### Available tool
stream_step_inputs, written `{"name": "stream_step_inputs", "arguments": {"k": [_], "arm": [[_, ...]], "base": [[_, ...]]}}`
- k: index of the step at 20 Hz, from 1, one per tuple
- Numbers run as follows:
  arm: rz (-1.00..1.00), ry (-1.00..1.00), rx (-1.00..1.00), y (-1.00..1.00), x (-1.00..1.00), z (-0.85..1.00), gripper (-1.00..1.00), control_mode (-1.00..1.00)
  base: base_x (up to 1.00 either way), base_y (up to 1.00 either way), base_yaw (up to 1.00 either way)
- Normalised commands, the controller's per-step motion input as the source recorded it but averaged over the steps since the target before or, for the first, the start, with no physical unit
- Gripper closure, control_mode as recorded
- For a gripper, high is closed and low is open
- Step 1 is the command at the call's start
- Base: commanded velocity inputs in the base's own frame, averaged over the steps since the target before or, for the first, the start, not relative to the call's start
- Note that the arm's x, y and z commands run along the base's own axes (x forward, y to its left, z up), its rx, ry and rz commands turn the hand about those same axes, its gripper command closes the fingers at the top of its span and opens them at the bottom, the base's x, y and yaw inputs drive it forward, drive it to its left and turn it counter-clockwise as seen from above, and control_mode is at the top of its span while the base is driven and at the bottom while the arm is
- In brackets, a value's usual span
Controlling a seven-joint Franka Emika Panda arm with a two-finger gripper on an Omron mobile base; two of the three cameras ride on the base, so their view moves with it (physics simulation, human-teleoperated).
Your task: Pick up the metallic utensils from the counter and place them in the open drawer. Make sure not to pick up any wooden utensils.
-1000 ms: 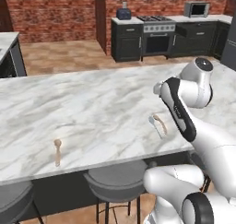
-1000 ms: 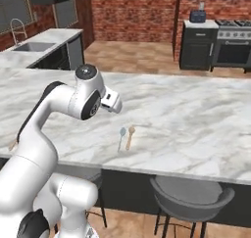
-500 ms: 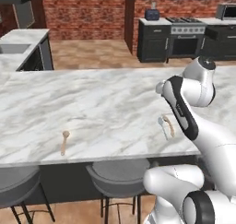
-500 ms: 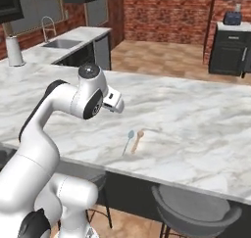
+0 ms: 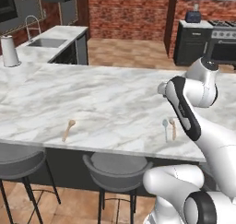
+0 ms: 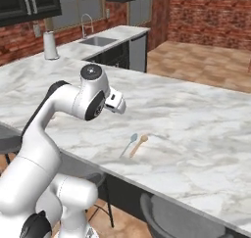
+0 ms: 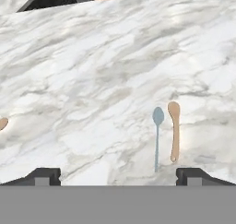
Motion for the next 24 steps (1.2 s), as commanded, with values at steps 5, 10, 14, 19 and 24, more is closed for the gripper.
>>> {"name": "stream_step_inputs", "arguments": {"k": [5,10,14,19,24], "arm": [[0.00,0.00,0.00,0.00,0.00,0.00,-1.00,1.00],[0.09,0.28,-0.02,-0.02,0.00,-0.22,-1.00,-1.00],[-0.01,0.19,-0.11,0.00,0.00,-0.66,-1.00,-1.00],[-0.14,0.03,-0.07,0.00,0.00,-0.89,-1.00,-1.00],[-0.10,0.00,0.00,-0.27,0.02,-0.85,-1.00,-1.00]], "base": [[0.24,-0.06,0.28],[0.00,0.00,0.00],[0.00,0.00,0.00],[0.00,0.00,0.00],[0.00,0.00,0.00]]}}
